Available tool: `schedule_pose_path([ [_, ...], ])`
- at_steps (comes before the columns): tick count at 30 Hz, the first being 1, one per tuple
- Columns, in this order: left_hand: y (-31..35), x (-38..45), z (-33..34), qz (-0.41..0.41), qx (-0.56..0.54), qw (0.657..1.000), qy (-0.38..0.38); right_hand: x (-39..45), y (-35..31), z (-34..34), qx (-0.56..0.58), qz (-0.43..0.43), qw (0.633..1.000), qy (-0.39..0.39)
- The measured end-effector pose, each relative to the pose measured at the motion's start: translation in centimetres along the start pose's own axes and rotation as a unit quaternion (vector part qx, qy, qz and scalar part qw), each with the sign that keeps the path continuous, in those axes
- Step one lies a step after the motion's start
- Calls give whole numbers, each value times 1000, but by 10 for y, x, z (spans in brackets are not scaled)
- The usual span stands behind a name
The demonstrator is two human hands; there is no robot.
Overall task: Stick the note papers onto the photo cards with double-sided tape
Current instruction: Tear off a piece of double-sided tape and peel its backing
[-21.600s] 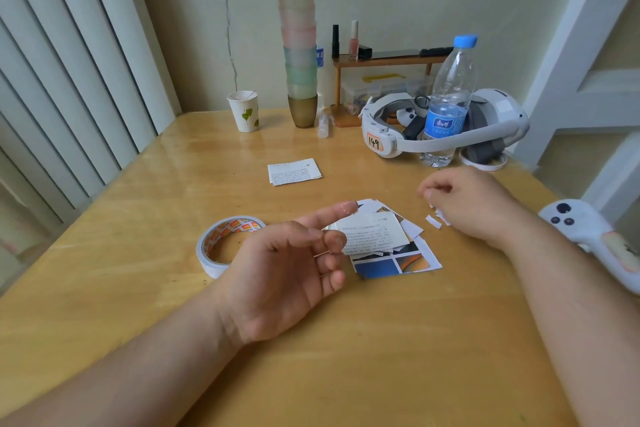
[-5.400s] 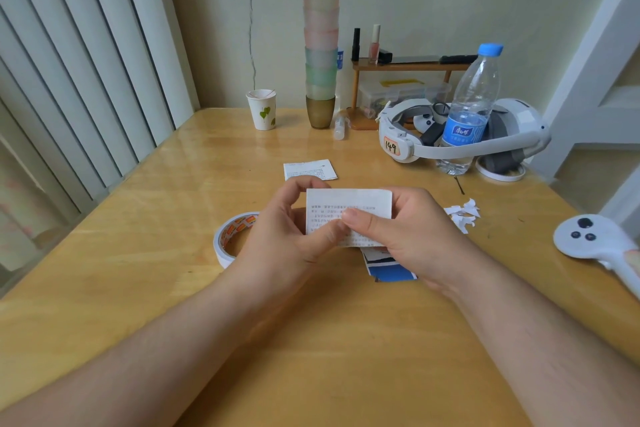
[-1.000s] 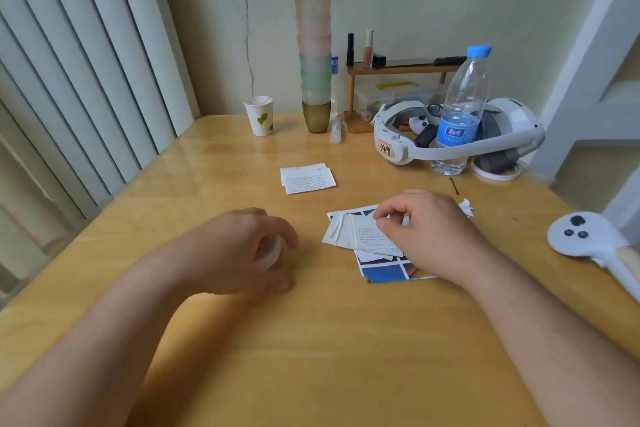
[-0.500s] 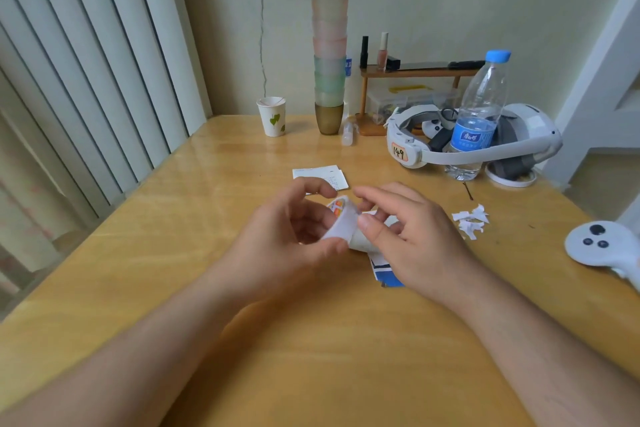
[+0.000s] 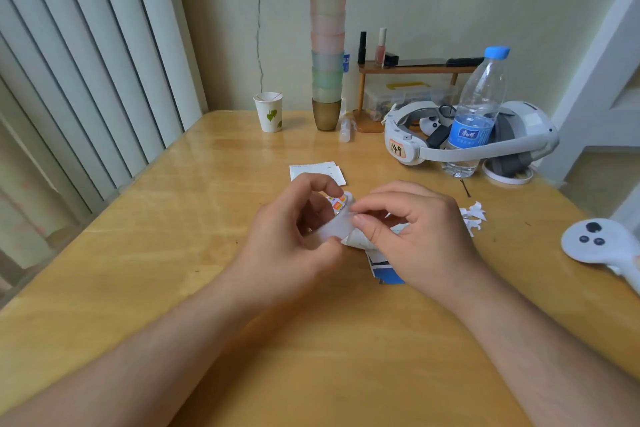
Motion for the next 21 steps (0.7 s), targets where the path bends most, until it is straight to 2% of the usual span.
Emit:
schedule_pose_path([
  [4, -1, -1, -4, -18, -14, 1000, 10, -1, 1, 5, 36, 34, 999, -11],
  [8, 0, -1, -5, -12, 11, 1000, 10, -2, 12, 16, 146, 114, 982, -29],
  [15, 1, -2, -5, -5, 49, 999, 15, 1, -1, 16, 80, 70, 993, -43],
  [21, 2, -1, -5, 11, 80, 997, 20, 0, 0, 22, 94, 75, 990, -70],
])
Point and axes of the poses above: each hand's wrist, its own x-axis towards the middle knuckle, its own z-axis out of the palm, y = z × x, the point moved 8 cm from there along x, towards the middle knuckle, and after that the axes turned 11 degrees about -y, right-handed, at the moved point
